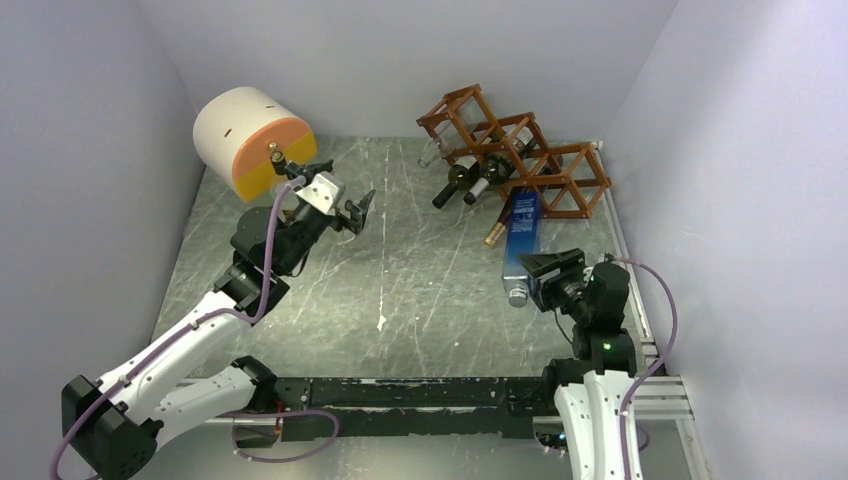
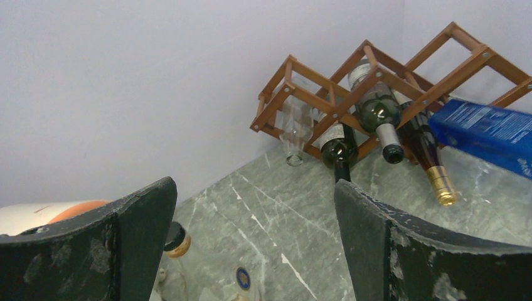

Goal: Take the wine bottle off the wine rack

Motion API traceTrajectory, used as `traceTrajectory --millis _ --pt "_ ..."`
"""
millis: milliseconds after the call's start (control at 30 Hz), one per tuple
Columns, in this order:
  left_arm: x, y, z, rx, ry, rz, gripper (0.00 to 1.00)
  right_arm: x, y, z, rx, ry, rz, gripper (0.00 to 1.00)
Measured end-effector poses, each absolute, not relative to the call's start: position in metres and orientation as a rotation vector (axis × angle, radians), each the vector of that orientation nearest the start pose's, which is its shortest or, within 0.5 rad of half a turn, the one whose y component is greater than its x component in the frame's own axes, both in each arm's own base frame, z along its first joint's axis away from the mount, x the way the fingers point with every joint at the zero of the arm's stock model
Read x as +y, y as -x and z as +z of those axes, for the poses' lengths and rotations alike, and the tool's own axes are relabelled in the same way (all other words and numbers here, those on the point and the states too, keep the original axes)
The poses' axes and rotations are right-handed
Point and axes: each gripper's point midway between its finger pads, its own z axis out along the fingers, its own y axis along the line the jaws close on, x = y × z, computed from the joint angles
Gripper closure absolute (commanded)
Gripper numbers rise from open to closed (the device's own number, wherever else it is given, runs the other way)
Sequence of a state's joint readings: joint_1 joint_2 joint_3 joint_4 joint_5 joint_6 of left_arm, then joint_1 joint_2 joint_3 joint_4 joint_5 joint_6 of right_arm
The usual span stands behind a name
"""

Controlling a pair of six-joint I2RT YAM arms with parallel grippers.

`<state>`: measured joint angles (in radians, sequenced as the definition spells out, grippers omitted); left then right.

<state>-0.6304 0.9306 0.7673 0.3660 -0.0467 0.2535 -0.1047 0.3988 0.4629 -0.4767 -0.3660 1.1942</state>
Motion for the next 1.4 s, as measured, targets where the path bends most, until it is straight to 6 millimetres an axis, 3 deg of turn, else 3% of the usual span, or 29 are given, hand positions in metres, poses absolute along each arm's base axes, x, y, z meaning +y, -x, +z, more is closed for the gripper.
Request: traceTrajectory --millis 233,533,733,1033,1167,1400 --pt "-0.227 -0.291 0.356 1.202 -0.682 -0.389 0.01 0.093 -0.207 0.191 1.926 -0.998 1.117 1.0" --pt "-0.285 -0.229 0.346 1.005 -1.02 -0.601 0.02 0.113 -0.186 0.191 2.055 -0.936 1.217 1.0" --pt "-0.317 -0.19 0.321 0.921 -1.212 -0.714 0.05 0.125 -0.174 0.19 2.167 -0.85 1.285 1.0" --pt "-0.358 -0.154 0.253 0.978 -1.452 -0.824 0.05 0.142 -0.166 0.177 2.32 -0.687 1.354 1.0" --pt "-0.37 -0.149 0.232 1.019 -1.521 -0.812 0.05 0.152 -0.161 0.162 2.434 -0.61 1.35 1.0" --pt "-0.379 -0.152 0.214 1.074 -1.58 -0.777 0.05 0.172 -0.153 0.146 2.579 -0.452 1.35 1.0"
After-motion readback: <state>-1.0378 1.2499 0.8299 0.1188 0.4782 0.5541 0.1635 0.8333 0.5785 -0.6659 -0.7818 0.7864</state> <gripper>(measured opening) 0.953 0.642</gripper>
